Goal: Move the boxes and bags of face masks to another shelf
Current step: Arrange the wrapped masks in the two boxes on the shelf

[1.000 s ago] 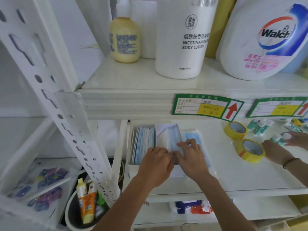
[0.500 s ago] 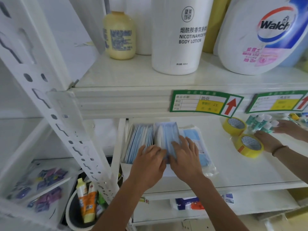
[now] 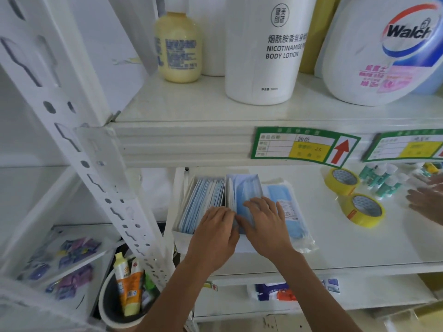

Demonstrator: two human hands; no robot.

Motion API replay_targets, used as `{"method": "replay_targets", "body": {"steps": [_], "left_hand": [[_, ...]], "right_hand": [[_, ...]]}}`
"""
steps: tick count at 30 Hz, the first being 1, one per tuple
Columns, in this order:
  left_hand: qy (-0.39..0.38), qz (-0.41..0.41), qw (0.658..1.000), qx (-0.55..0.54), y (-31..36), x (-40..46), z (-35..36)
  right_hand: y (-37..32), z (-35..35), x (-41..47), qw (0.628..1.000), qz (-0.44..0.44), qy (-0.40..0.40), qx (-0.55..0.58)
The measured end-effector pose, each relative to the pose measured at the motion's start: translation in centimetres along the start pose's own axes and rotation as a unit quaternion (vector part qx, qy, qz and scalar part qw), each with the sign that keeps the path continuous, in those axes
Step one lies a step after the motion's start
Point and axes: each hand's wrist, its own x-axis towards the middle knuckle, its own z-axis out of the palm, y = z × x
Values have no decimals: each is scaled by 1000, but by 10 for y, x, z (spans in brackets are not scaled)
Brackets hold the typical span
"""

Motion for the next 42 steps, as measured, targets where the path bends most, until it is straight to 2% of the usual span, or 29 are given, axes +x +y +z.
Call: {"method": "replay_targets", "body": {"steps": [4,7,9,15,19,24,29,34,42], "left_hand": [[35,-12,999,-29,-3,-6,-7],[82,-82,993,8,-13,-9,-18],[70,-125,989,39,-20,-11,-23],[51,-115,992,14,-8,-14,-18],[32,-150,987,-35,-2,-12,-18],[22,-183,983,-18,-9,-16,-30],[-43,-182,982,36,-14,-18,-37],[-32,-216,975,46,-12,-13,-42],[-33,-250,967,42,-10,-12,-38]], "right_hand": [[-1,-2,-1,1000,2,-15,12],[-2,-4,0,999,1,2,50],[-3,-3,1,997,-3,20,71],[-23,4,0,988,-101,75,95],[-36,10,-1,986,-138,23,86],[-35,11,-6,992,-123,-7,26],[-49,10,-2,998,-69,5,-8],[-65,11,2,999,-34,-28,-22],[-58,15,-4,996,-68,-50,-33]]}}
